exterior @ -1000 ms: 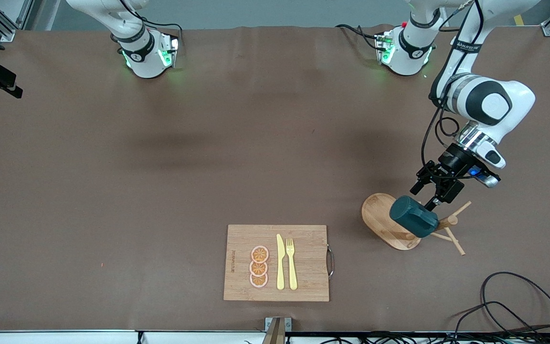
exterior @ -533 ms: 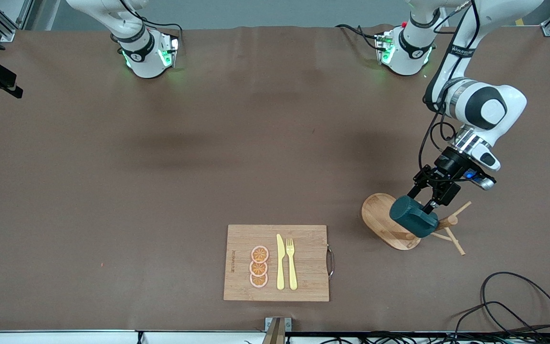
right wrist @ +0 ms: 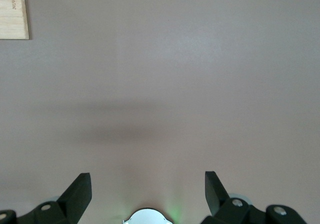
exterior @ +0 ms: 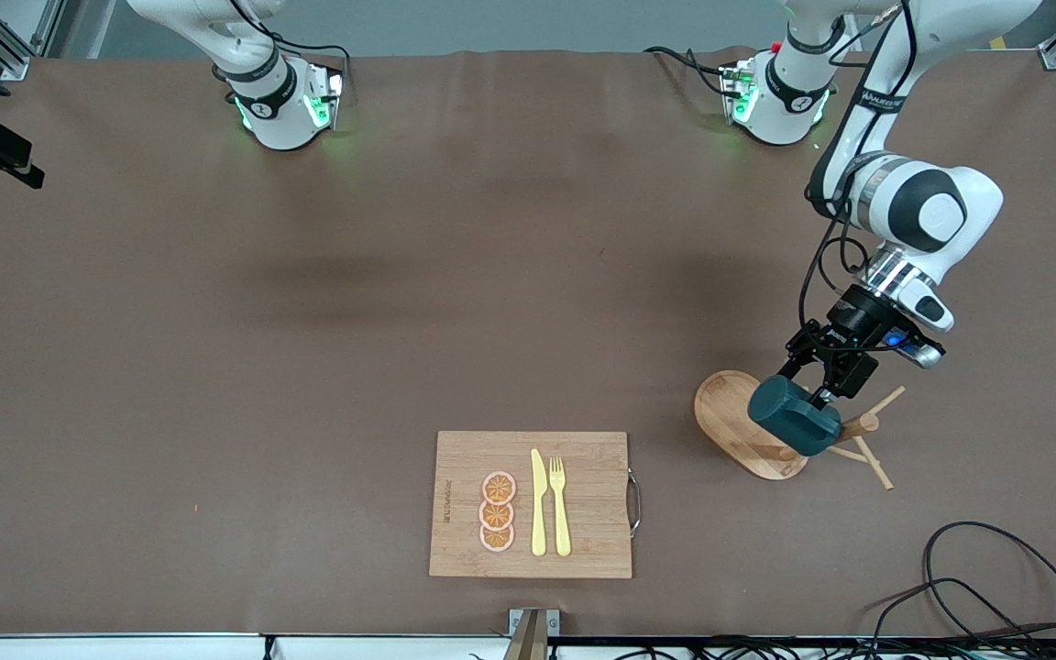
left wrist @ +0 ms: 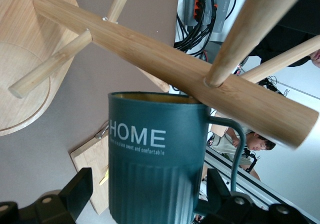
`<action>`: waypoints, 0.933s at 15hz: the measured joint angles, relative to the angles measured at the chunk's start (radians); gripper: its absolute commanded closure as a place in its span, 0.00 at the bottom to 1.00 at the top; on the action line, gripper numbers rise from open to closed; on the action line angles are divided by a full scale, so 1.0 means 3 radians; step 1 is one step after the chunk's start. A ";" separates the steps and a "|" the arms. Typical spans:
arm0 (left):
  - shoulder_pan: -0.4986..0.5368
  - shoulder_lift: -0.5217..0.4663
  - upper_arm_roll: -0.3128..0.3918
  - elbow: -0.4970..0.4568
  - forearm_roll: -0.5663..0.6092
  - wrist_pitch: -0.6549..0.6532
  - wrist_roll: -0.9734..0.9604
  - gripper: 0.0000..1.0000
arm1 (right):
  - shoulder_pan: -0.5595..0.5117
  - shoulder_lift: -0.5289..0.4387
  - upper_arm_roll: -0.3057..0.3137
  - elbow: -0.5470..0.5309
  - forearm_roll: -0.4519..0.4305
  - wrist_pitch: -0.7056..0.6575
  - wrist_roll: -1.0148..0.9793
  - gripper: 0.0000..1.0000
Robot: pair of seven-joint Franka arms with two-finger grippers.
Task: Transfer cup from left to right arm and place
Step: 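Close the left gripper on the teal mug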
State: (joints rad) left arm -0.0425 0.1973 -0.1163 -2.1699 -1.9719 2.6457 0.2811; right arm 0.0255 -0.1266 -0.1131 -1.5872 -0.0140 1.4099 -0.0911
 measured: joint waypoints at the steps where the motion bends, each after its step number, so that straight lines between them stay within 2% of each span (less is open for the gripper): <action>1: 0.0000 0.0010 0.0000 0.0005 -0.0081 0.0000 0.0068 0.00 | 0.0000 0.0000 -0.0004 0.0000 -0.0001 0.0000 0.0000 0.00; 12: -0.0003 0.0184 -0.0048 0.0161 -0.0426 -0.0002 0.0413 0.02 | -0.0002 0.0000 -0.0009 0.0000 -0.0001 0.0000 0.0000 0.00; 14: -0.0004 0.0211 -0.0049 0.0197 -0.0428 -0.0002 0.0417 0.08 | -0.0002 0.0000 -0.0009 0.0000 -0.0001 0.0000 0.0000 0.00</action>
State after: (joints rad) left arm -0.0436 0.2606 -0.1312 -2.1110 -2.1002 2.6452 0.4062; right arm 0.0249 -0.1266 -0.1159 -1.5872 -0.0145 1.4099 -0.0911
